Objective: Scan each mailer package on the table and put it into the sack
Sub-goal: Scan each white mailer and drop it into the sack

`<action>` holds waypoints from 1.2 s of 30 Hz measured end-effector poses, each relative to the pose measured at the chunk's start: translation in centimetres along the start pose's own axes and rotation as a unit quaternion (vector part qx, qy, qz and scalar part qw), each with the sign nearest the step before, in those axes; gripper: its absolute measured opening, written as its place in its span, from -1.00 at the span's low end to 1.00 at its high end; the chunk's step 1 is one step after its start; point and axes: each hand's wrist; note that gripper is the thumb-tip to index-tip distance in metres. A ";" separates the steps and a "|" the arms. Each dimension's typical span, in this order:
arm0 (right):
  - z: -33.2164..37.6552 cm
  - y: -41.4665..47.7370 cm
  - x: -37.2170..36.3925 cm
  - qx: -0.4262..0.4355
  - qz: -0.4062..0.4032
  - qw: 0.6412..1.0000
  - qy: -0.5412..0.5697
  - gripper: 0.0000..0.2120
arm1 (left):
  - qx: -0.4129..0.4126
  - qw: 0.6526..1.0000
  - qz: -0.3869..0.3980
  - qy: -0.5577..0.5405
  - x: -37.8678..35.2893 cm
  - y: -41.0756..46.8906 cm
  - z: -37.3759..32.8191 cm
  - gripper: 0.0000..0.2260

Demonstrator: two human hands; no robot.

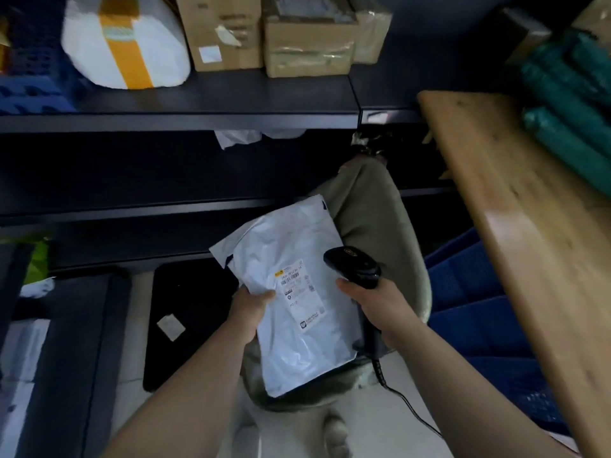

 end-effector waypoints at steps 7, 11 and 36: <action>-3.2 0.4 -2.4 -0.032 -0.045 0.998 0.004 -0.87 | -0.031 0.916 -0.047 0.396 1.3 2.5 5.3 -0.41; -4.2 1.1 -3.4 -0.036 -0.056 0.998 -0.006 -0.87 | 0.025 0.913 -0.028 0.407 2.4 3.9 6.7 -0.25; 0.9 -4.5 -5.6 0.004 -0.056 0.998 -0.029 -0.87 | -0.002 0.996 -0.057 0.067 12.7 -1.3 0.0 -0.81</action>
Point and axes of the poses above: each hand's wrist, its own y-axis towards the middle knuckle, its own x-axis out of the back of the hand, z = x × y, and after that the axes turned 3 degrees about x, right-handed
